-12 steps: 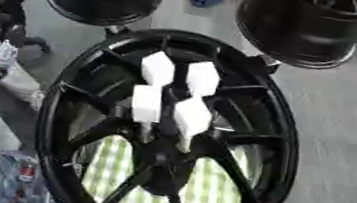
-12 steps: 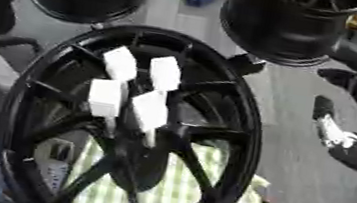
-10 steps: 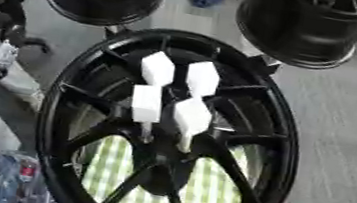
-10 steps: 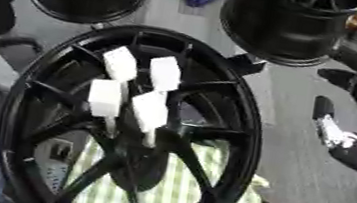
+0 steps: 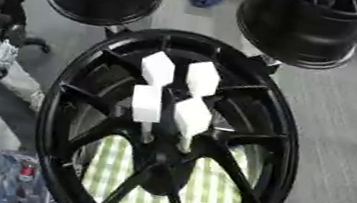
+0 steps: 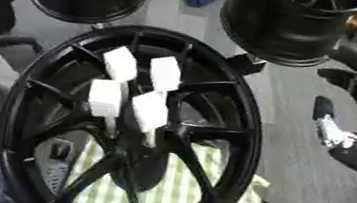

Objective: Pull the pin out of the wheel hub.

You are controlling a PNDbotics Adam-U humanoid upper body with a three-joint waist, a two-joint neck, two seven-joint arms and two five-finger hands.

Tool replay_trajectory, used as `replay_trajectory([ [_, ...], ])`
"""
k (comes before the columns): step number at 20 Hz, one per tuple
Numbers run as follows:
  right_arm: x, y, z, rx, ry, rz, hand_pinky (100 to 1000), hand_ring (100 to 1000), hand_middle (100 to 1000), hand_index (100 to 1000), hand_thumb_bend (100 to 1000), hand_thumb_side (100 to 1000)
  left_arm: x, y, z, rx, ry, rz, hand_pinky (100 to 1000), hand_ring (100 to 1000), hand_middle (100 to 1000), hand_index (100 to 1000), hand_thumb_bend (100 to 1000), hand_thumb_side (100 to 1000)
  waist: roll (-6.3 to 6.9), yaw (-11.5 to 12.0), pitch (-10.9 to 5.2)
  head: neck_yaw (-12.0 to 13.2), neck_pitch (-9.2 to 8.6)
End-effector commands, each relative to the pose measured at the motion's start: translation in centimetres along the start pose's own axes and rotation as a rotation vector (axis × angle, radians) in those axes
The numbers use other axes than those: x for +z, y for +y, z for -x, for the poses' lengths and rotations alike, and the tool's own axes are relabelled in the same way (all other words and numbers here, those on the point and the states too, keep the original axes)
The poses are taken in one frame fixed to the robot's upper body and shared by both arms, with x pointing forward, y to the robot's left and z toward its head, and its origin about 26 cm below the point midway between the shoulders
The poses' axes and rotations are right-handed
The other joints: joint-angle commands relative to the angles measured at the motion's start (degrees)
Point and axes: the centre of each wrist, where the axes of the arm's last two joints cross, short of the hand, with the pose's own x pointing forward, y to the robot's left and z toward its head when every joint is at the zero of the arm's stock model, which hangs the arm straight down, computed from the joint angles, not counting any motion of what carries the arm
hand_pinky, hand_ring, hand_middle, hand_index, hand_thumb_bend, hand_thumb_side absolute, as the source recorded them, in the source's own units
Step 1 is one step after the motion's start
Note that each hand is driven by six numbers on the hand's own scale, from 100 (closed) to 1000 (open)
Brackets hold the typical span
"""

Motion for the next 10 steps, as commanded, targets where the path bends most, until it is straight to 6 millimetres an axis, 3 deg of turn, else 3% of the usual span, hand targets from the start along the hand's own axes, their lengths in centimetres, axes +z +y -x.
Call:
replay_trajectory([
  [1, -0.6, -1.1, -0.7, 0.037, -0.030, -0.029, 897, 854, 935, 1000, 100, 347, -0.5, 0.6, -0.4, -0.016, -0.022, -0.005, 807, 750, 810, 877, 385, 594, -0.07, 0.1, -0.76, -0.1, 0.28],
  [10, -3.9, -3.2, -2.8, 0.156, -0.142, -0.241, 884, 840, 914, 1000, 100, 321, -0.4, 0.4, -0.3, -0.012, -0.022, 0.018, 807, 744, 805, 879, 382, 596, -0.23, 0.8, -0.93, -0.5, 0.28],
])
